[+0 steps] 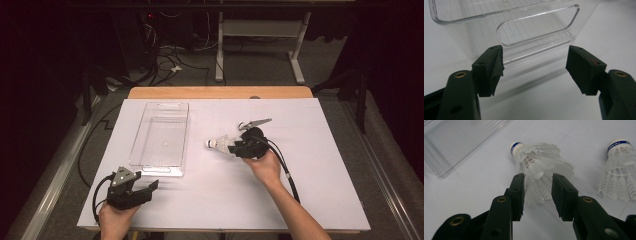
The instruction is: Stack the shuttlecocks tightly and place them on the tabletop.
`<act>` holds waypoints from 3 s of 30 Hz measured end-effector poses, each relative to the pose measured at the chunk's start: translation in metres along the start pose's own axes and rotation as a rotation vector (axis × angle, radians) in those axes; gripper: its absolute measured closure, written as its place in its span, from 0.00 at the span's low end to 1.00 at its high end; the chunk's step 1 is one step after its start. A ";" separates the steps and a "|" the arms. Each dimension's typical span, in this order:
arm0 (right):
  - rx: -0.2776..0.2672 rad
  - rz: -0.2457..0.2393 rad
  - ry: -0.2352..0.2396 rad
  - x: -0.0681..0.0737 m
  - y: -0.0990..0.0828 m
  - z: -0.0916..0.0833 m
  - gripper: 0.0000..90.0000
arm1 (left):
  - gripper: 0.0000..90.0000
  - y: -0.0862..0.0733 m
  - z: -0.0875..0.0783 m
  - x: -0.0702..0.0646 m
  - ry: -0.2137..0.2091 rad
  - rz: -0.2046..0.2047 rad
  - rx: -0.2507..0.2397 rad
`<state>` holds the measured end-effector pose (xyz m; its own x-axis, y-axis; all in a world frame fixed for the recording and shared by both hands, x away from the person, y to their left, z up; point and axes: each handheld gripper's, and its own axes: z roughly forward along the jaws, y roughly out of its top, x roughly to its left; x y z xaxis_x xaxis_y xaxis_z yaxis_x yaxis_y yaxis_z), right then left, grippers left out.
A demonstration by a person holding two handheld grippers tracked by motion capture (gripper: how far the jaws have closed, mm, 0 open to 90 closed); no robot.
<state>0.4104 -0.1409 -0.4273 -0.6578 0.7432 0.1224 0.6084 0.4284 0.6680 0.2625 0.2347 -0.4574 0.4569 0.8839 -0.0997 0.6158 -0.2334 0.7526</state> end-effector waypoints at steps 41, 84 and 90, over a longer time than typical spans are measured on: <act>-0.015 0.002 -0.003 0.000 0.000 -0.008 0.69 | 0.34 0.000 0.000 0.000 0.001 0.000 0.000; -0.060 0.035 -0.062 -0.019 -0.016 -0.038 0.67 | 0.34 0.000 -0.003 0.003 0.015 -0.008 -0.012; -0.068 0.048 -0.074 -0.023 -0.016 -0.039 0.64 | 0.34 0.000 -0.003 0.004 0.013 -0.010 -0.012</act>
<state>0.3986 -0.1854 -0.4124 -0.5922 0.7992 0.1026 0.6054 0.3573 0.7112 0.2619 0.2396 -0.4557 0.4424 0.8913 -0.0994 0.6125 -0.2193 0.7595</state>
